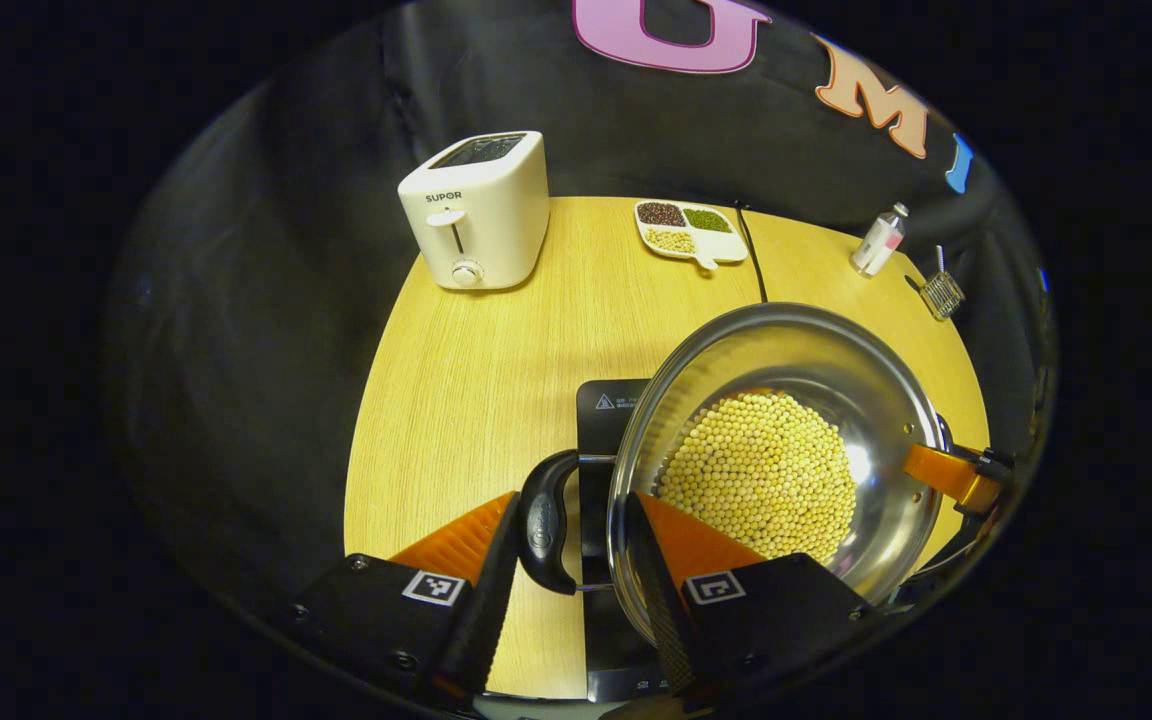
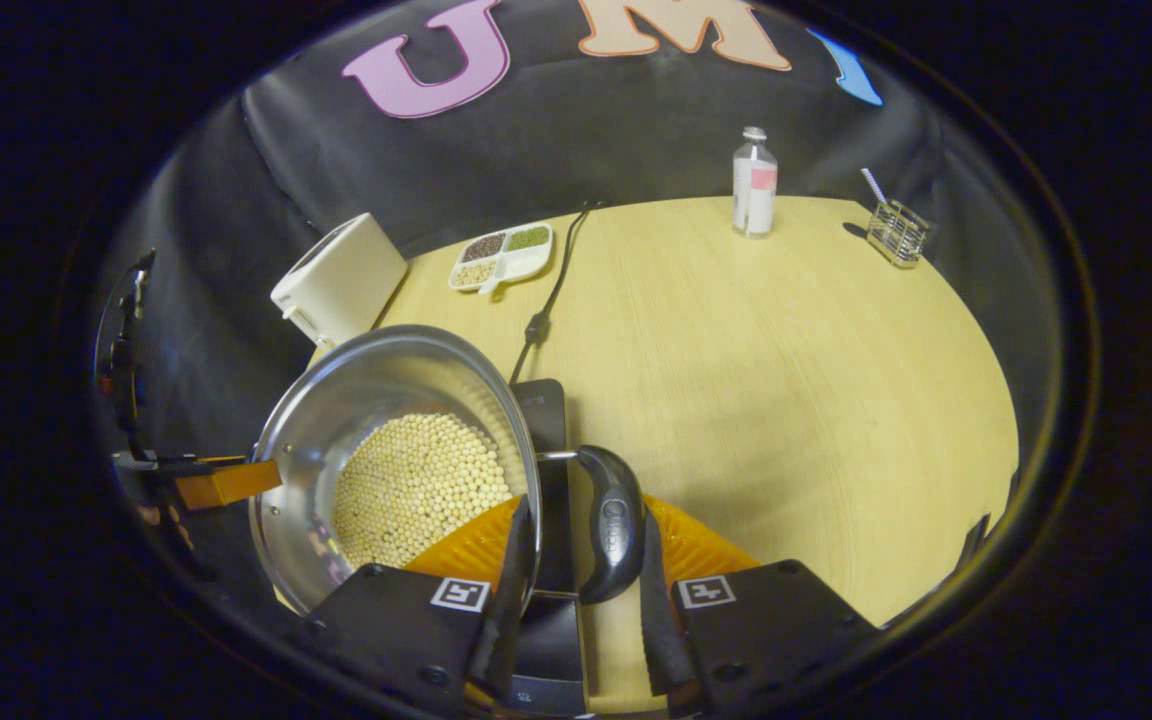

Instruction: First push the handle of the pot to place it horizontally, then grasp the pot with both hands and set it on the induction cooktop.

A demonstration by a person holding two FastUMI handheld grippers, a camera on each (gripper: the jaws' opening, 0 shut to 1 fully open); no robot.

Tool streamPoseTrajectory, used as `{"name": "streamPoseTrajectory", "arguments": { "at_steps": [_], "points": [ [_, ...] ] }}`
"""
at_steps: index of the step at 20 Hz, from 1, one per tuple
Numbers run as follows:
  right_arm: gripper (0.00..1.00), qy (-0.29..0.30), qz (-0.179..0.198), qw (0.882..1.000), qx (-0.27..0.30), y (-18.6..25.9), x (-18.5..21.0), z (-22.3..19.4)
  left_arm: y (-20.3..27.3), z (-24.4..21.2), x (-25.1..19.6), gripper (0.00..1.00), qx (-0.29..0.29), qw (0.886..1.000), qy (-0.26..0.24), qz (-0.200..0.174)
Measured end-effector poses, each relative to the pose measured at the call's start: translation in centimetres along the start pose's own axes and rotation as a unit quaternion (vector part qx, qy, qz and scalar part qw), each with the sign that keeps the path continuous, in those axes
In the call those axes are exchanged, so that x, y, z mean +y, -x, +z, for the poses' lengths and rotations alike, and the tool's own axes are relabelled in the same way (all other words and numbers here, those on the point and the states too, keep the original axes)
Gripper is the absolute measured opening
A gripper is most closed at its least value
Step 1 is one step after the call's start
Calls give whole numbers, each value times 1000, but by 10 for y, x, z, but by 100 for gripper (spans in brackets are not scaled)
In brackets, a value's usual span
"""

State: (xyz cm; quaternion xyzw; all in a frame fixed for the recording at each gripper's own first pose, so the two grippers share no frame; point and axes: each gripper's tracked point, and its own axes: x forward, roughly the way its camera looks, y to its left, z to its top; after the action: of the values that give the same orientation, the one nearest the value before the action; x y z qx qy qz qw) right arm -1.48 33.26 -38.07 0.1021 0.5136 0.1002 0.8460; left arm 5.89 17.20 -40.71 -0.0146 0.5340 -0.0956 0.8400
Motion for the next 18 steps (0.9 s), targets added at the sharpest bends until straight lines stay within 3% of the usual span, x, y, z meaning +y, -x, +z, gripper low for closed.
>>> {"name": "streamPoseTrajectory", "arguments": {
  "at_steps": [1,2,4,6,13,18],
  "points": [
    [50,0,0,1000,-1,-1,0,0,0,0,0,66,0,1000,-1,0],
    [55,0,1,1000,-1,-2,0,0,0,0,0,67,1,1000,-1,0],
    [50,0,-1,1000,-3,-2,0,1,-3,-3,0,69,6,1000,-3,3],
    [54,-1,0,1000,-4,-2,0,1,-8,-15,0,72,28,1000,7,7],
    [56,2,-2,1000,-8,-6,0,4,-9,-20,2,77,11,999,32,5],
    [72,-1,10,1000,-1,-14,8,2,-13,-18,5,90,3,998,53,16]
  ]
}}
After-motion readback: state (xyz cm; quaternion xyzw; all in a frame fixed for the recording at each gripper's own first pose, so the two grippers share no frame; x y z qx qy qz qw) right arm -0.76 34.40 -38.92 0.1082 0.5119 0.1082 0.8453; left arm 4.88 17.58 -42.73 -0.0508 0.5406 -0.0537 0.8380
